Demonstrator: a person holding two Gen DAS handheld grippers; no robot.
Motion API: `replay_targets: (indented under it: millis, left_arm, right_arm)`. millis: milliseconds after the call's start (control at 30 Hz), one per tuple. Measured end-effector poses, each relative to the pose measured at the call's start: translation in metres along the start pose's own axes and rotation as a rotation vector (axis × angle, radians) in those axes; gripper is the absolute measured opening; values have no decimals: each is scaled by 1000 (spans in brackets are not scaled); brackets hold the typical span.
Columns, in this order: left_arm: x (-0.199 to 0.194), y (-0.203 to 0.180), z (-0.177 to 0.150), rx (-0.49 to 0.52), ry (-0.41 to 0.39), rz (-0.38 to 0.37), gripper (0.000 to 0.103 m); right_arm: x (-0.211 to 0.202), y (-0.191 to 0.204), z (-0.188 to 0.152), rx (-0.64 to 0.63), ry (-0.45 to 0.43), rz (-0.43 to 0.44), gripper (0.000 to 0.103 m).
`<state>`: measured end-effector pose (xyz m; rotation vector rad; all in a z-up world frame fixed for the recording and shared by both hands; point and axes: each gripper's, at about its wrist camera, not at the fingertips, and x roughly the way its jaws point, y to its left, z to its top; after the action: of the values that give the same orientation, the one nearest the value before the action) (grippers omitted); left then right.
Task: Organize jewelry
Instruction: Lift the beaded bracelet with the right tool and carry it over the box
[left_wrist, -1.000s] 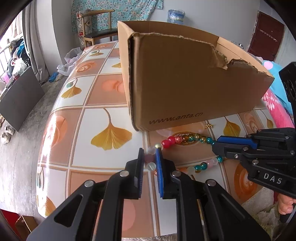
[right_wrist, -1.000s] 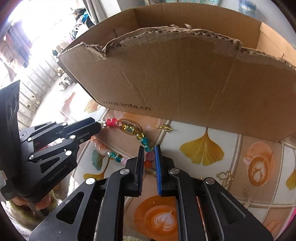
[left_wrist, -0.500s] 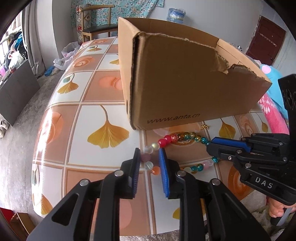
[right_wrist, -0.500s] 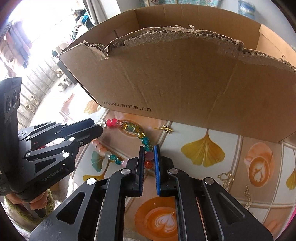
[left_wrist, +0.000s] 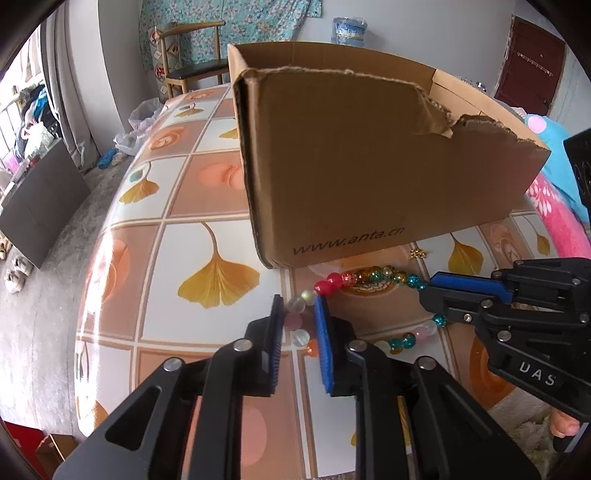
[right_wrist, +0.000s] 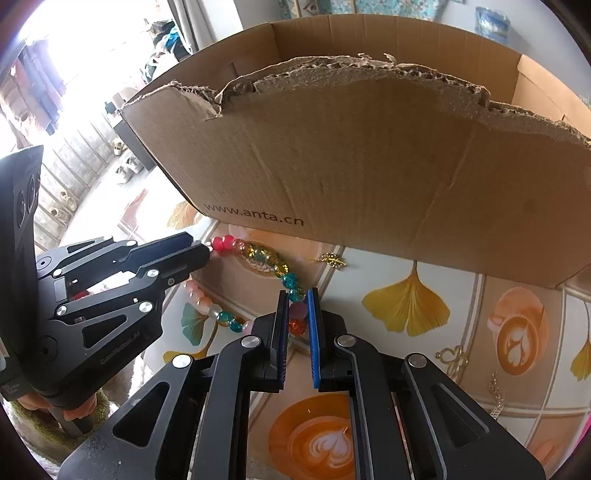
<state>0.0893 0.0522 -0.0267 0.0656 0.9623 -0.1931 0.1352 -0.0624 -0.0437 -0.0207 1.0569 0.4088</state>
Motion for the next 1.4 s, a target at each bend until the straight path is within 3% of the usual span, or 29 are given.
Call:
replay_targets:
  millis: [500,1000,1400]
  left_arm:
    - [-19,-7,0,26,-56,26,10]
    - [-59,-33,4,76,-136,29,10]
    - [-123,-62,27,168,-307,33,10]
  right_arm:
    - [-16,-5,-3,12,-38,16,8]
    - [-64,-19,-15,27,-149,24,8]
    - [-121,-23,-13,-8,-307,28,8]
